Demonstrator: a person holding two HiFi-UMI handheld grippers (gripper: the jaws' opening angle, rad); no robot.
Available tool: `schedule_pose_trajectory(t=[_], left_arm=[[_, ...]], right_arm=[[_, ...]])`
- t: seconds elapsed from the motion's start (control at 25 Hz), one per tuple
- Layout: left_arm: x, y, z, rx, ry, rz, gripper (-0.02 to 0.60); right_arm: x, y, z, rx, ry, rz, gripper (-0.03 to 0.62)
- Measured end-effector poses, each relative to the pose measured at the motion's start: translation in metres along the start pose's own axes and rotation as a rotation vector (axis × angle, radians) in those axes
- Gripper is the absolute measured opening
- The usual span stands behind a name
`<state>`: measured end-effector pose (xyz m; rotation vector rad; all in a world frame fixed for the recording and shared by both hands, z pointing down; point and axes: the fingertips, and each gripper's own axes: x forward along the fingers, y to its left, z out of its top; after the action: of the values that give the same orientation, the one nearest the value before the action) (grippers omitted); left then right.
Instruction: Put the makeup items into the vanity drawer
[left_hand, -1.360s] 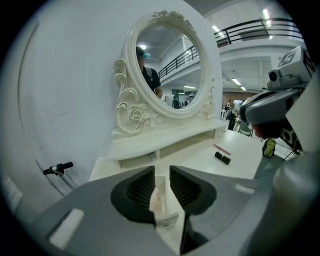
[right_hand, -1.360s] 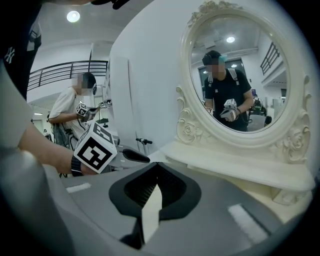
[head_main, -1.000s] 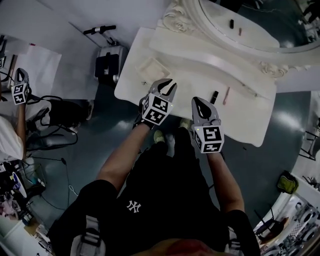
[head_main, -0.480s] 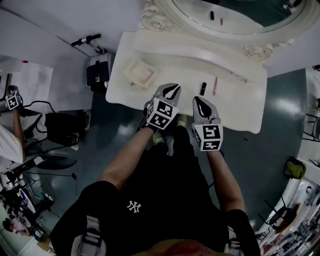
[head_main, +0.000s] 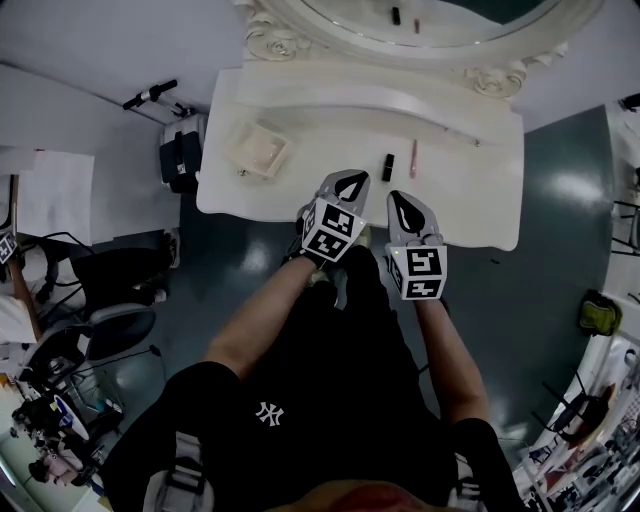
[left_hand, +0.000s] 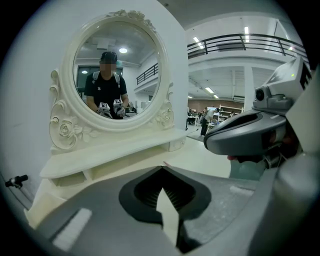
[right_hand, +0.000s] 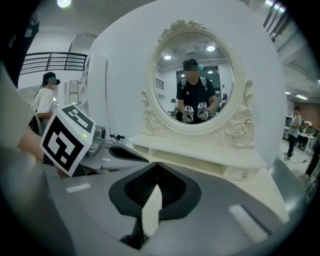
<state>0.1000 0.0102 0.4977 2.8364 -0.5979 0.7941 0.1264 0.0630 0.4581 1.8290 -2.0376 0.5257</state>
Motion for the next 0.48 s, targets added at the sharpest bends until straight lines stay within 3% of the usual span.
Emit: schedule_pose_trajectory(t=[0.48], left_arm=[[0.053,-0.019,-0.009,-0.058,0.062,-0.022,0.0]], right_arm=[[0.008,-0.042,-0.014,0.051,0.019,-0.016,0.024]])
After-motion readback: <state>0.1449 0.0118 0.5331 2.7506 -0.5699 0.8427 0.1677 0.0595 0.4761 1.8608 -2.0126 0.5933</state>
